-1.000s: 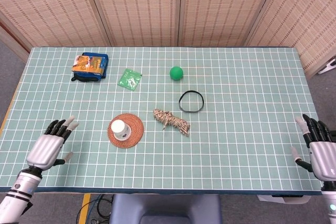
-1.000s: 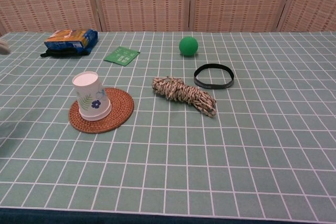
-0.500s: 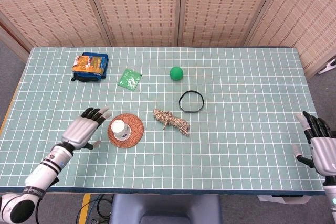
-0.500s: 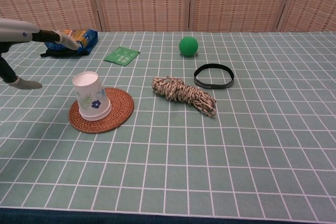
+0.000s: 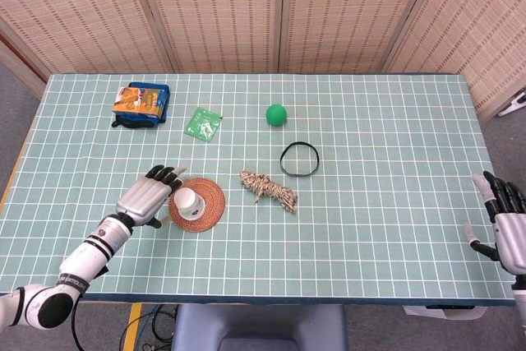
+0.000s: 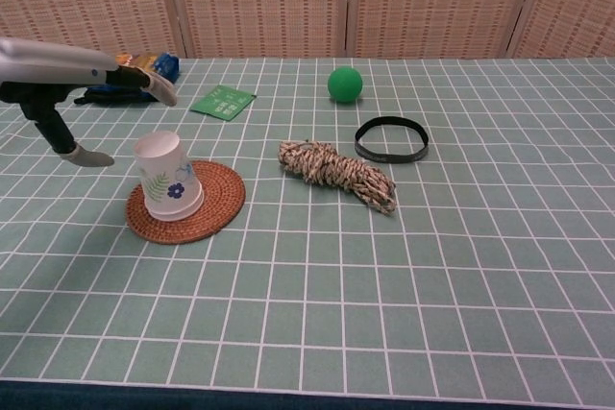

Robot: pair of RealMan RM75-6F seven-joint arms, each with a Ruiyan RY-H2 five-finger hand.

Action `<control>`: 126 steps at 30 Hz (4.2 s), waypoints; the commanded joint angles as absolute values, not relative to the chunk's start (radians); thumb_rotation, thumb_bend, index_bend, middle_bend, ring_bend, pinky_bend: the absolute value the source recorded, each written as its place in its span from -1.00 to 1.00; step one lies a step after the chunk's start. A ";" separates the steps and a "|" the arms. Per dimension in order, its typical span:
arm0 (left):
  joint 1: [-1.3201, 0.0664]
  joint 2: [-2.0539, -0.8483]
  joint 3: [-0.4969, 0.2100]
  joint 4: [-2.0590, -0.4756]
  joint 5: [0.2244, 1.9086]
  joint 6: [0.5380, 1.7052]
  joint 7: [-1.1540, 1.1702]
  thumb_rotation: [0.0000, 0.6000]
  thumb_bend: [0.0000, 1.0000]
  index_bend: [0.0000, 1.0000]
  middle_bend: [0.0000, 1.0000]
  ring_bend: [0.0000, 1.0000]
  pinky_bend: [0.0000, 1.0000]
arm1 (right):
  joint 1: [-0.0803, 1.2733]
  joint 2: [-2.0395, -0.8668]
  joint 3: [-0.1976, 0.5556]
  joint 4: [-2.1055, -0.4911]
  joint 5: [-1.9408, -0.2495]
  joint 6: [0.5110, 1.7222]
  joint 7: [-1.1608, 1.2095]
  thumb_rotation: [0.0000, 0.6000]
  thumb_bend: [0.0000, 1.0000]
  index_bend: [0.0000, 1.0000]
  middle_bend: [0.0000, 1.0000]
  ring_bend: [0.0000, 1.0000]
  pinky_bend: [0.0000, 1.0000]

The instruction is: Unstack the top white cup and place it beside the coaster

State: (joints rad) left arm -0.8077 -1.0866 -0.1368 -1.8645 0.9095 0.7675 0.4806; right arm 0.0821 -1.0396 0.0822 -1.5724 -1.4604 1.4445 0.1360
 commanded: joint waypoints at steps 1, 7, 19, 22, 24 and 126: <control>-0.825 -1.098 -0.127 -1.843 0.894 0.752 0.469 1.00 -0.35 -0.74 -1.00 -1.00 -1.00 | 0.081 -1.039 0.083 -1.573 -1.460 1.446 0.138 1.00 -0.27 -1.00 -1.00 -1.00 -1.00; -0.854 -1.114 -0.116 -1.806 0.873 0.736 0.449 1.00 -0.35 -0.72 -1.00 -1.00 -1.00 | 0.080 -1.037 0.087 -1.571 -1.453 1.446 0.142 1.00 -0.27 -1.00 -1.00 -1.00 -1.00; -0.878 -1.133 -0.096 -1.754 0.893 0.714 0.389 1.00 -0.35 -0.57 -1.00 -1.00 -1.00 | 0.079 -1.038 0.088 -1.569 -1.451 1.447 0.139 1.00 -0.27 -1.00 -1.00 -1.00 -1.00; -0.882 -1.136 -0.092 -1.747 0.897 0.713 0.376 1.00 -0.35 -0.57 -1.00 -1.00 -1.00 | 0.078 -1.038 0.089 -1.570 -1.450 1.450 0.138 1.00 -0.27 -1.00 -1.00 -1.00 -1.00; -0.885 -1.138 -0.090 -1.743 0.900 0.711 0.369 1.00 -0.35 -0.56 -1.00 -1.00 -1.00 | 0.078 -1.038 0.089 -1.570 -1.450 1.450 0.137 1.00 -0.27 -1.00 -1.00 -1.00 -1.00; -0.859 -0.784 -0.093 -2.048 0.849 0.876 0.330 1.00 -0.35 -0.17 -1.00 -1.00 -1.00 | 0.083 -1.053 0.092 -1.577 -1.435 1.432 0.082 1.00 -0.27 -1.00 -1.00 -1.00 -1.00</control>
State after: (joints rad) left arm -0.8771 -0.7802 -0.0968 -2.0720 0.8290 0.8886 0.3558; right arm 0.0826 -1.0512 0.0920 -1.5765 -1.4364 1.4339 0.0847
